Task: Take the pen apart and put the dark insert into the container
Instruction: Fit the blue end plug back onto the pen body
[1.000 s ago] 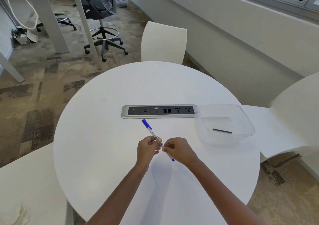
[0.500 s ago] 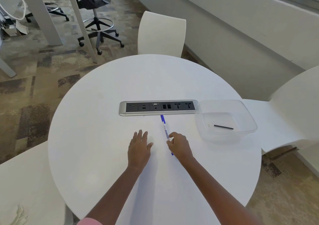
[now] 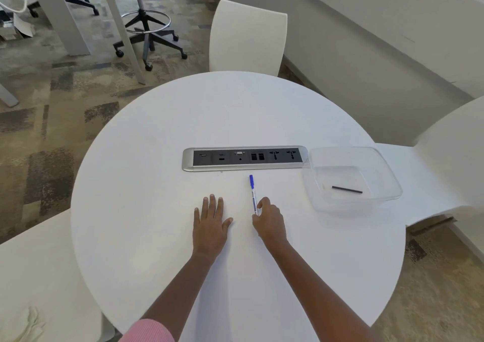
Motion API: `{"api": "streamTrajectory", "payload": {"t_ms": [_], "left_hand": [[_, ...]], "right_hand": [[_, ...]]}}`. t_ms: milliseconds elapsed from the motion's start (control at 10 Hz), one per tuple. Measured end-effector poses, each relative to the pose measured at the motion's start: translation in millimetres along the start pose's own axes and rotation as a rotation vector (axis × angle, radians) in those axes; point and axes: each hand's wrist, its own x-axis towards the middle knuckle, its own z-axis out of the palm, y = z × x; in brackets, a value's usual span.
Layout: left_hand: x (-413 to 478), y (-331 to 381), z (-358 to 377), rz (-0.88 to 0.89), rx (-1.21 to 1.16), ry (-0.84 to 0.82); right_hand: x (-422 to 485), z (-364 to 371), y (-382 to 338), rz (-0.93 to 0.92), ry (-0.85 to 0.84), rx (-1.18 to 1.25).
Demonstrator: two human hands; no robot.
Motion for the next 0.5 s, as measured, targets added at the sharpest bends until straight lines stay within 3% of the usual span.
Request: {"api": "streamTrajectory", "payload": {"t_ms": [500], "left_hand": [[2, -2, 6, 0.013, -0.055, 0.058]], "right_hand": [[8, 3, 12, 0.067, -0.023, 0.131]]}}
